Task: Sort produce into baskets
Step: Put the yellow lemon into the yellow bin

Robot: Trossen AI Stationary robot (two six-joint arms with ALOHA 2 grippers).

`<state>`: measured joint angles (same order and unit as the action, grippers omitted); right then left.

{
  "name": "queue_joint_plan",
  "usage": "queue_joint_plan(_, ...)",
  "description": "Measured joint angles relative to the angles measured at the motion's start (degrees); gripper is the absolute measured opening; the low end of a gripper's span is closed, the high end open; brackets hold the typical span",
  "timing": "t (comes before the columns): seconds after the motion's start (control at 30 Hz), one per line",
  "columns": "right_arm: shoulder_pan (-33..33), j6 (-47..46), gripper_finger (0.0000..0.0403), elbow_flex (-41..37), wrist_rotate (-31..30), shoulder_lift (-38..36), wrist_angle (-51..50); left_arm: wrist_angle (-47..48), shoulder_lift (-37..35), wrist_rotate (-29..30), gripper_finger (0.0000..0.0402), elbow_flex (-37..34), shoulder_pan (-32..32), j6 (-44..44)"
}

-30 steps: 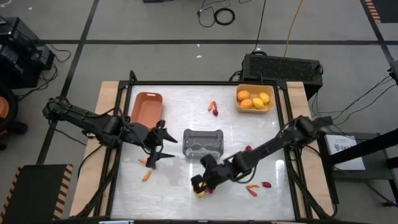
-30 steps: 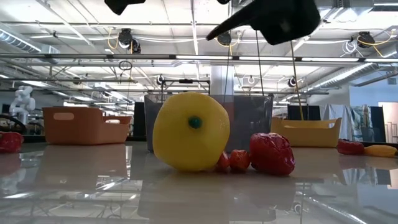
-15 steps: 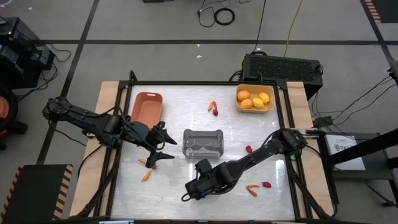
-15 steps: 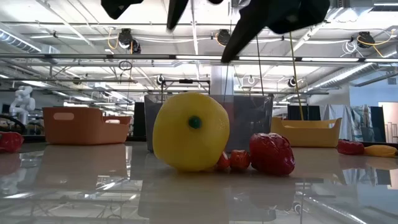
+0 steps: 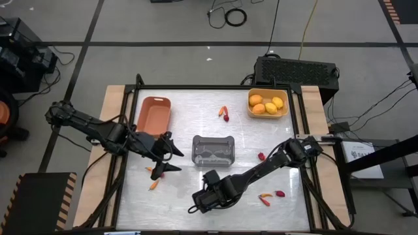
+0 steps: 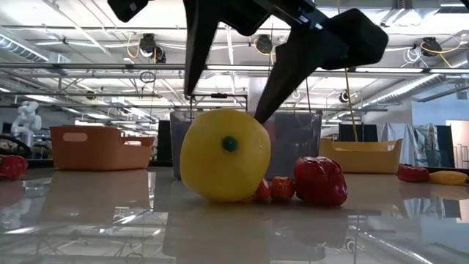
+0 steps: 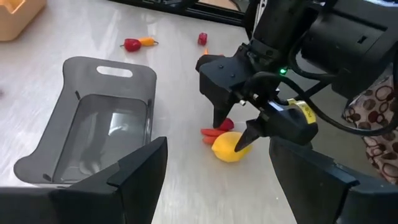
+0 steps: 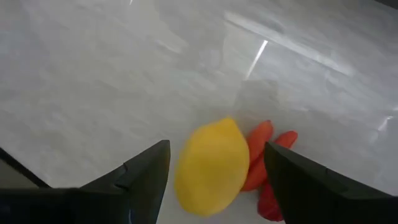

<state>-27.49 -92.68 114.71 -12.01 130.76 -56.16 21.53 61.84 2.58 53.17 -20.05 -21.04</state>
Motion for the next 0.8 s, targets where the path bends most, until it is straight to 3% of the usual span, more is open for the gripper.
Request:
queue_joint_plan(0.53, 0.0, -2.1, 0.0251, 0.0, -1.9, 0.0, 0.1, 0.0, 0.0, 1.1, 0.0287, 0.0, -0.7, -0.7)
queue_joint_plan(0.8, 1.4, -2.7, 0.0277, 0.0, 1.6, 0.0, -0.2, 0.0, 0.0, 1.2, 0.0287, 0.0, -0.7, 0.4)
